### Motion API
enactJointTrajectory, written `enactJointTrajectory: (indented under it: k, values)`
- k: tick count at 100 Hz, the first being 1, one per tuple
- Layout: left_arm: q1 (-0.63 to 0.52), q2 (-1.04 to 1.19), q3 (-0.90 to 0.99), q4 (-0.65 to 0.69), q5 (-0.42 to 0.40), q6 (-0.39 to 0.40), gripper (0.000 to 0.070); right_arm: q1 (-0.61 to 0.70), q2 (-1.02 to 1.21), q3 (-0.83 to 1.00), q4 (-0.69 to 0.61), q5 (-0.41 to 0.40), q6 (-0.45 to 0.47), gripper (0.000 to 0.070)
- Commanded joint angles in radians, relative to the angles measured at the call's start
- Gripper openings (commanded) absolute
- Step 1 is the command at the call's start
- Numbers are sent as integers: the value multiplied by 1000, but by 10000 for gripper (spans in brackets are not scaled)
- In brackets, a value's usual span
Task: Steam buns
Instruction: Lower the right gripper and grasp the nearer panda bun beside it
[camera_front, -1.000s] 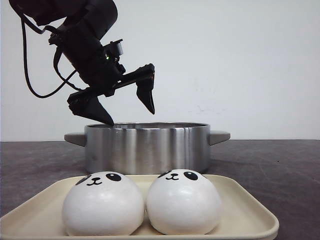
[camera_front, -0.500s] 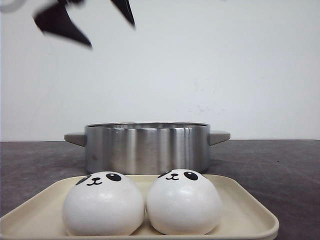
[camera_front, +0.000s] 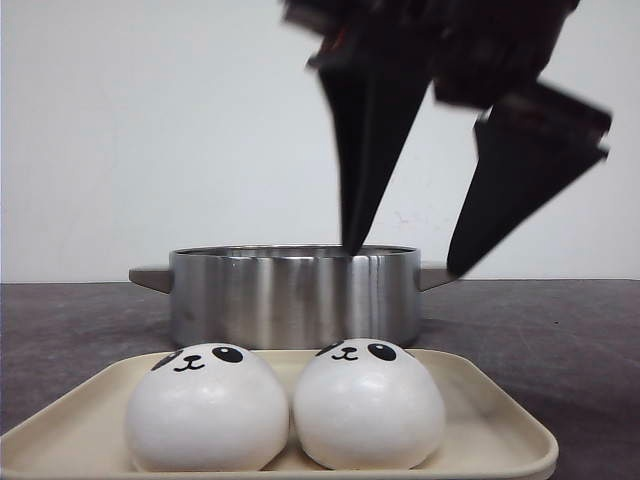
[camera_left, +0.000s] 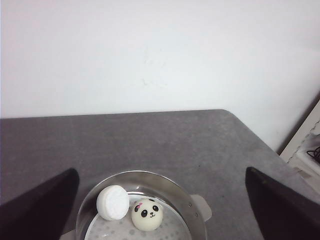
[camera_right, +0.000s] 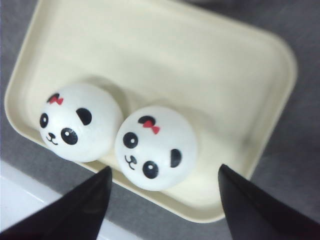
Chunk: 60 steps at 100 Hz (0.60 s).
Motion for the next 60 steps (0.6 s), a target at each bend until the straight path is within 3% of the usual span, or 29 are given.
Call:
enactJointTrajectory:
  k: [1, 30, 35, 39, 41, 42, 46, 60]
  values:
    - [-4, 1, 22, -7, 0, 10, 665, 12, 46, 9, 18, -6, 13, 428]
    - [-16, -16, 22, -64, 0, 8, 666, 12, 211, 9, 77, -21, 15, 424]
    - [-23, -16, 22, -65, 0, 8, 666, 12, 234, 9, 92, -41, 18, 347]
    - [-27, -16, 22, -64, 0, 8, 666, 12, 247, 9, 100, -53, 17, 171]
    - [-29, -16, 22, -64, 0, 8, 666, 12, 251, 9, 103, -56, 18, 22]
    - [-30, -16, 22, -64, 0, 8, 666, 12, 251, 9, 105, -56, 18, 0]
    - [-34, -16, 22, -64, 0, 8, 666, 12, 252, 9, 115, -53, 17, 24]
    - [-50, -16, 22, -65, 0, 8, 666, 13, 213, 52, 124, -49, 27, 13]
